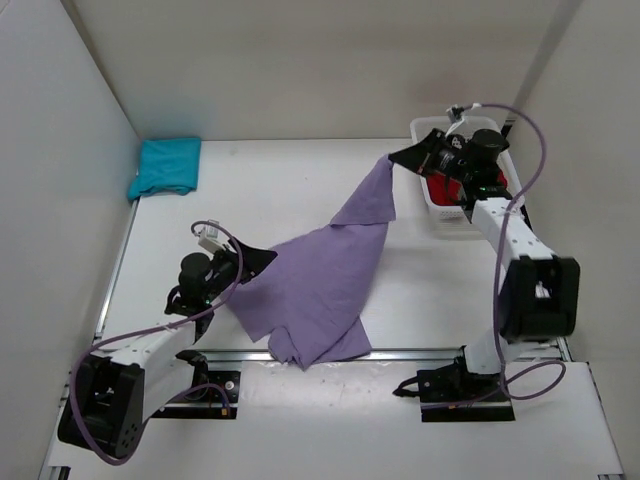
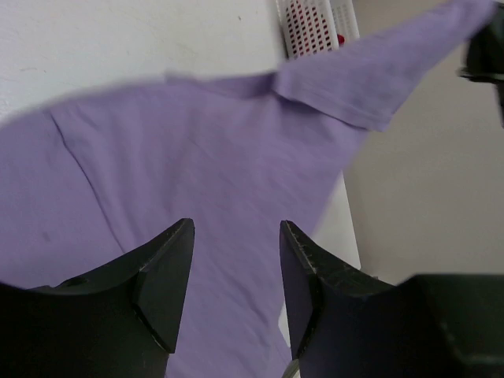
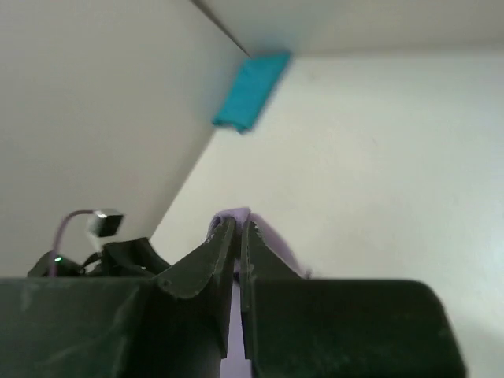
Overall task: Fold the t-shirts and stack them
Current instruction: Move the tshirt to the center of the board, then flatten out the tshirt
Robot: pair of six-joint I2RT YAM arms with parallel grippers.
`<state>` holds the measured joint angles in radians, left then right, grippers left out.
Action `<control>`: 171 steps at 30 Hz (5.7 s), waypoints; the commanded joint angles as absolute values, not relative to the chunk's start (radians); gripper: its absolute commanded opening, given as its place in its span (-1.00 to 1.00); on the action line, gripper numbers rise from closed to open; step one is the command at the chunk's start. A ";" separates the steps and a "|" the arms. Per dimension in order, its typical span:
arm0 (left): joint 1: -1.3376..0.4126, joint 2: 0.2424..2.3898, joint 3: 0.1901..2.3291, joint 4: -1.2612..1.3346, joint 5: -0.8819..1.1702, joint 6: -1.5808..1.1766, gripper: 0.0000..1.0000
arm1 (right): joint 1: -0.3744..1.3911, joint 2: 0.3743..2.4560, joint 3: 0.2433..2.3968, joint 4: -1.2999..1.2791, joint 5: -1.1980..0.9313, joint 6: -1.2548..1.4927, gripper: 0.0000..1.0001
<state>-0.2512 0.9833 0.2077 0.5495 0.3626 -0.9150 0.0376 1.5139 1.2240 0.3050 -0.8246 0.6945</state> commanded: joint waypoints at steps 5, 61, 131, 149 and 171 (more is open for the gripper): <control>-0.296 1.014 0.233 0.526 0.336 -0.877 0.15 | 0.008 1.781 1.486 0.031 -0.668 0.546 -0.87; 0.298 0.974 0.792 0.482 0.858 -1.178 0.18 | 1.163 2.629 2.339 -0.637 0.189 -0.022 -0.66; -0.183 1.177 0.934 -0.075 0.604 -0.650 -1.00 | 0.342 0.906 1.095 -0.236 -0.170 0.379 -0.99; -0.068 1.143 1.415 -0.563 0.463 -0.470 -1.00 | 0.112 0.839 0.851 -0.265 -0.325 0.423 -1.00; -0.002 1.286 1.262 -0.486 0.425 -0.424 -1.00 | 0.314 0.960 0.837 -0.196 -0.227 0.456 -1.00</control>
